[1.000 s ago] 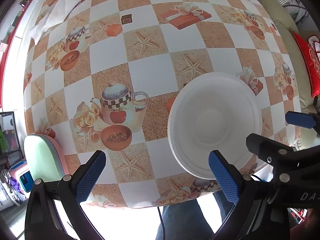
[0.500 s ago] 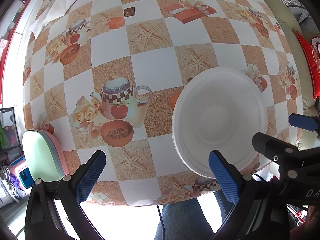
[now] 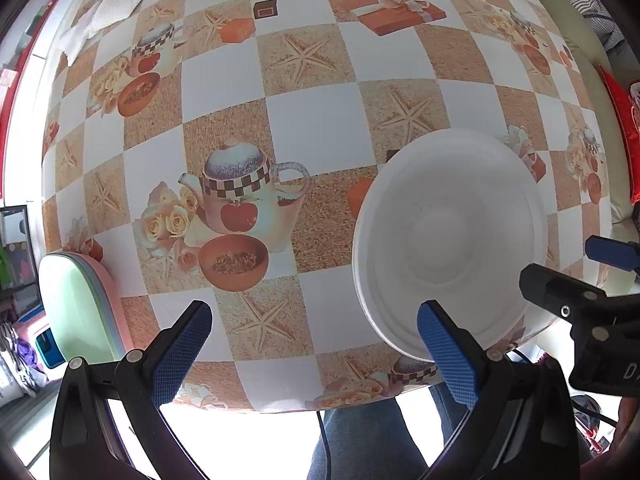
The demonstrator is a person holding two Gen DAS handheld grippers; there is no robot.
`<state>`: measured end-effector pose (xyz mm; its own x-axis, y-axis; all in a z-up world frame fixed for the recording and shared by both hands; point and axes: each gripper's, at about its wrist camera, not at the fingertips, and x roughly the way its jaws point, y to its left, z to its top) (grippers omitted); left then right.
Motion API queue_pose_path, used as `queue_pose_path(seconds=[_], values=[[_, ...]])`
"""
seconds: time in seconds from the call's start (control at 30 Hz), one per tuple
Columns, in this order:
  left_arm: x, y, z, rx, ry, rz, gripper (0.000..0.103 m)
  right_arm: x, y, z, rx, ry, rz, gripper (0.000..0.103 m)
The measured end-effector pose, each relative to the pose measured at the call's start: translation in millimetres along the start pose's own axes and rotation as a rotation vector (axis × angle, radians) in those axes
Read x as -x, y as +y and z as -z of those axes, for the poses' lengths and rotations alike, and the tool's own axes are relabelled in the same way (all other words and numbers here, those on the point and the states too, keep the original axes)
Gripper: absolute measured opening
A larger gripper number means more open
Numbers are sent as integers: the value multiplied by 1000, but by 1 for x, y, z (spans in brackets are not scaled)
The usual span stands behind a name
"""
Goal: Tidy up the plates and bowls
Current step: 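Move both grippers to the rim of the white paper plate stack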
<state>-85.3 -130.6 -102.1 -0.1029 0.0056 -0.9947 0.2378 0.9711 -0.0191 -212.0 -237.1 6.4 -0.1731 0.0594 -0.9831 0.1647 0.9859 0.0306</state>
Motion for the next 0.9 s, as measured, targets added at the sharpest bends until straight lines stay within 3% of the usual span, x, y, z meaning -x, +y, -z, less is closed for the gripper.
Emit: queue_pose_path(seconds=[0.9], values=[[-33, 1, -16, 80, -7, -9, 103, -25, -29, -7, -53, 18, -4, 103]])
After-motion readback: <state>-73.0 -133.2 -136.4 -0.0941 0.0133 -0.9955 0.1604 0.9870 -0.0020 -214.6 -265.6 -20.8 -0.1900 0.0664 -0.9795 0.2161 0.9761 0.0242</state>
